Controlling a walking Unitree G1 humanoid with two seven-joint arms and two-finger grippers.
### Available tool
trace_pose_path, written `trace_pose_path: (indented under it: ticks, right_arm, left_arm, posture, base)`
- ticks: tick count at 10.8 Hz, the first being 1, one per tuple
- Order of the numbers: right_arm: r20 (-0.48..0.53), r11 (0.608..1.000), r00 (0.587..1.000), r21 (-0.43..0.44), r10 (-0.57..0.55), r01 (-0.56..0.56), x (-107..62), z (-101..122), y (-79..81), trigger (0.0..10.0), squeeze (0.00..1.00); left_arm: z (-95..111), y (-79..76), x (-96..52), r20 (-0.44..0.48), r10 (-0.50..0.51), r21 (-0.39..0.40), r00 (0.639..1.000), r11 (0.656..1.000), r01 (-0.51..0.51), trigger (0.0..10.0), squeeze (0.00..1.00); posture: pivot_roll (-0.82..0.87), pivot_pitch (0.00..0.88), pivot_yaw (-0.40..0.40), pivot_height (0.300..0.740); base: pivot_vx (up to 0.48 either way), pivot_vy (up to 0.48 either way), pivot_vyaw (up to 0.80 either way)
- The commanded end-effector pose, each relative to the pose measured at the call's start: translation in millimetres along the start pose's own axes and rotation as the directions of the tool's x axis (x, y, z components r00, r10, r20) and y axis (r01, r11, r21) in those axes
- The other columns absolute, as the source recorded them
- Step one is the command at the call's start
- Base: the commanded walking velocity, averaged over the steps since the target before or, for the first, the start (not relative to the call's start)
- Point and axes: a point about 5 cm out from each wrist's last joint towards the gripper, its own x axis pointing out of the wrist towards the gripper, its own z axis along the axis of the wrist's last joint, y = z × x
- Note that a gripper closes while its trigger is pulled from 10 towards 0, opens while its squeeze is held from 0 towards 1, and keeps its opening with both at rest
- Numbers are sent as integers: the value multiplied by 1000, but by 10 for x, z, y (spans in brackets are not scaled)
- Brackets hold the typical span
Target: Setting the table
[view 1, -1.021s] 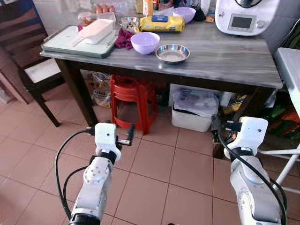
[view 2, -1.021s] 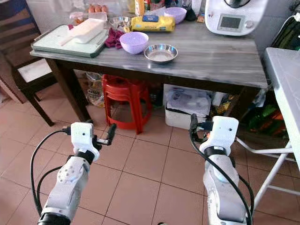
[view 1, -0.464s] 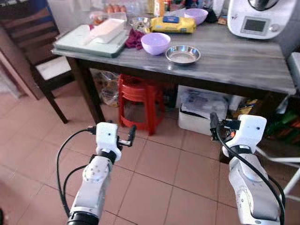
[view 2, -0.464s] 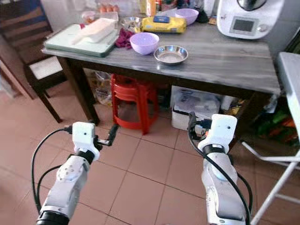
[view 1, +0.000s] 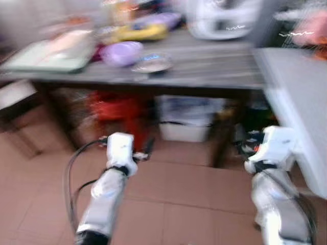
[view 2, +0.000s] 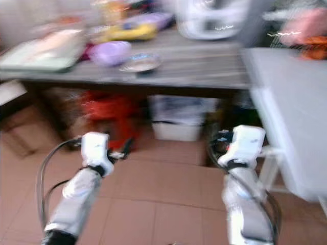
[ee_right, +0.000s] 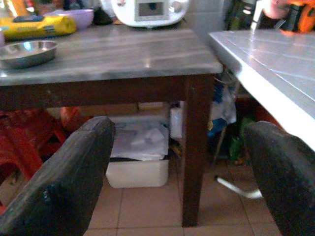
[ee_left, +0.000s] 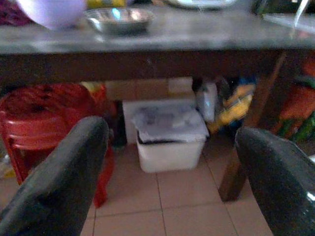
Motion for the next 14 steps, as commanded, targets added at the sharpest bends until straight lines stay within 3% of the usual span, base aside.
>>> trace_pose_path:
  ticks: [1,14]
  right_arm:
    - [4,1000,1000,-5,-8,8,12,16,-30,10000,0]
    - [11,1000,1000,-7,12,-12,-18,17,40,10000,0]
  left_arm:
    - [13,2,8,5,-6,-1,1000,1000,6,10000,0]
    - [17,-63,36,1,-31,3,1000,1000,31,10000,0]
  posture:
    - [-163,60,75,740]
    - [-160,79,90,740]
  base:
    - [0,-251,0]
    - [0,-279,0]
